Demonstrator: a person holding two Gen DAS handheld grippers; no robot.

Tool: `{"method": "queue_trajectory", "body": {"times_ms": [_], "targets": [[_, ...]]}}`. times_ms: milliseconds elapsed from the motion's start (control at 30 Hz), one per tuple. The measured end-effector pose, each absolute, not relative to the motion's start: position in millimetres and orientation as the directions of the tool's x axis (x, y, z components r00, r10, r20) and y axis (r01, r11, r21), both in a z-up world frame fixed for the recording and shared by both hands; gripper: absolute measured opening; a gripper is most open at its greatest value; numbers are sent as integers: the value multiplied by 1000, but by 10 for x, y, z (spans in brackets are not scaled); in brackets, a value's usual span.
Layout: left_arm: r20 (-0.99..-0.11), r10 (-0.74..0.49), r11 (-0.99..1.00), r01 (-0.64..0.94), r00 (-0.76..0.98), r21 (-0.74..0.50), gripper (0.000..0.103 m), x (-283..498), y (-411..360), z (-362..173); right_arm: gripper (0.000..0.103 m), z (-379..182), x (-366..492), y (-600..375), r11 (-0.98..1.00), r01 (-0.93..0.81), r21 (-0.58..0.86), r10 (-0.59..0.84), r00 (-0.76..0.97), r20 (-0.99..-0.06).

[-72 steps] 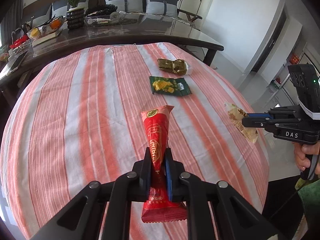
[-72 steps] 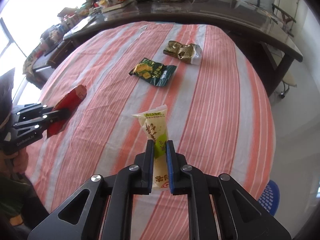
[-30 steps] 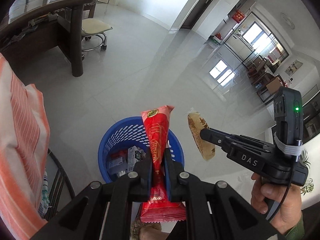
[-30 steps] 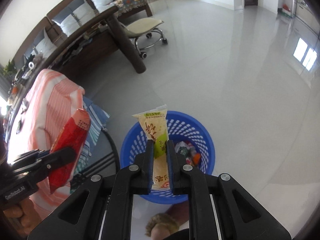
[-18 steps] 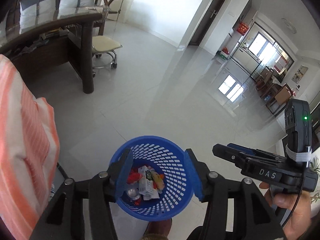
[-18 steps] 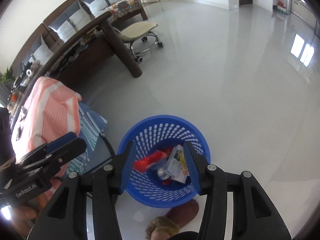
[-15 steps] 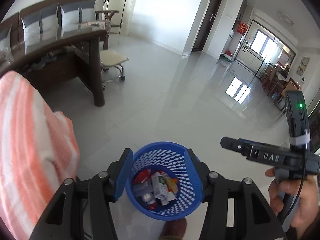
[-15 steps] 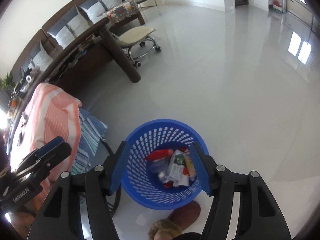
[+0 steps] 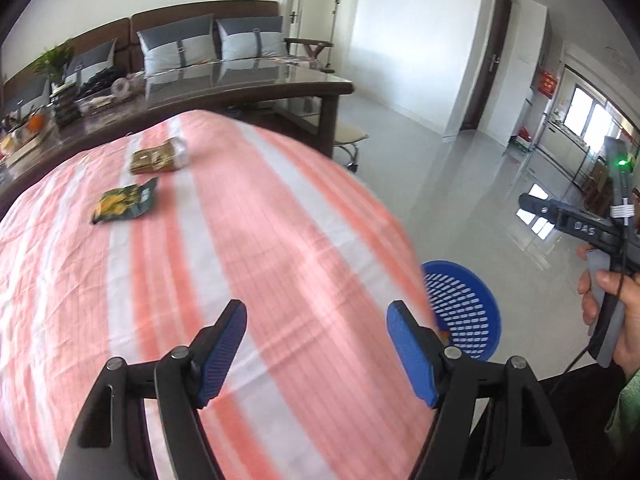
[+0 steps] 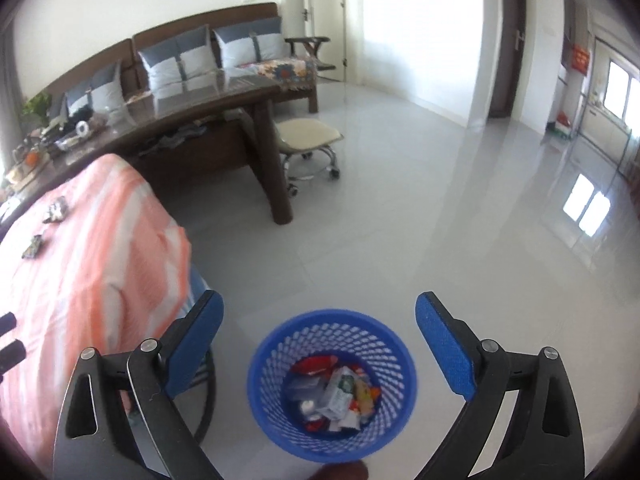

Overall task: Collect trash
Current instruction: 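Move both open tools back over the table, then grasp the gold foil wrapper with the right tool and lift it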

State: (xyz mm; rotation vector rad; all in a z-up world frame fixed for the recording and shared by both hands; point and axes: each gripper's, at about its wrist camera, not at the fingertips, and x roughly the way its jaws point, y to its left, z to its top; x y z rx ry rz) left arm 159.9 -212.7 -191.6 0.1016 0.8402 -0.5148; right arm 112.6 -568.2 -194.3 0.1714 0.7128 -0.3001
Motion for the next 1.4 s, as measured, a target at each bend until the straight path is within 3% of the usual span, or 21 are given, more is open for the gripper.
{"method": "queue_trajectory", "body": {"times_ms": [200, 333, 467, 800, 967, 1067, 1233, 1300, 1333, 1400], "targets": [[-740, -338, 901, 428, 581, -76, 74, 1880, -1276, -1870, 98, -1883, 1331, -4351, 996, -13, 89, 66, 774, -630], [-739, -353, 867, 498, 575, -26, 74, 2275, -980, -1750, 98, -2013, 1452, -3478, 956, -243, 165, 290, 688, -665], [-789, -332, 823, 567, 517, 26, 74, 2798, -969, -1762, 98, -2195, 1511, -2785, 908, -377, 181, 387, 595, -704], [-790, -385, 676, 728, 477, 110, 74, 3633, -1244, -1871, 99, -2430, 1623, -2454, 904, -395, 163, 374, 546, -750], [-822, -455, 575, 818, 342, 22, 74, 3902, -1363, -1990, 102, -2436, 1624, -2394, 906, -410, 107, 343, 560, -754], [-868, -423, 523, 852, 260, 1, 74, 3963, -1420, -2167, 103, -2475, 1594, -2288, 901, -435, 4, 284, 582, -762], [-866, -463, 453, 890, 188, -49, 76, 3805, -1381, -2165, 103, -2465, 1618, -2360, 901, -431, 46, 315, 578, -753], [-872, -440, 444, 896, 213, -5, 76, 3719, -1405, -2223, 103, -2468, 1628, -2342, 902, -430, 34, 305, 579, -756], [-863, -454, 449, 893, 222, -7, 75, 3694, -1404, -2222, 103, -2470, 1628, -2328, 902, -431, 24, 298, 580, -758], [-851, -466, 498, 867, 241, -27, 61, 3702, -1386, -2217, 103, -2471, 1618, -2320, 902, -431, 18, 292, 581, -759]]}}
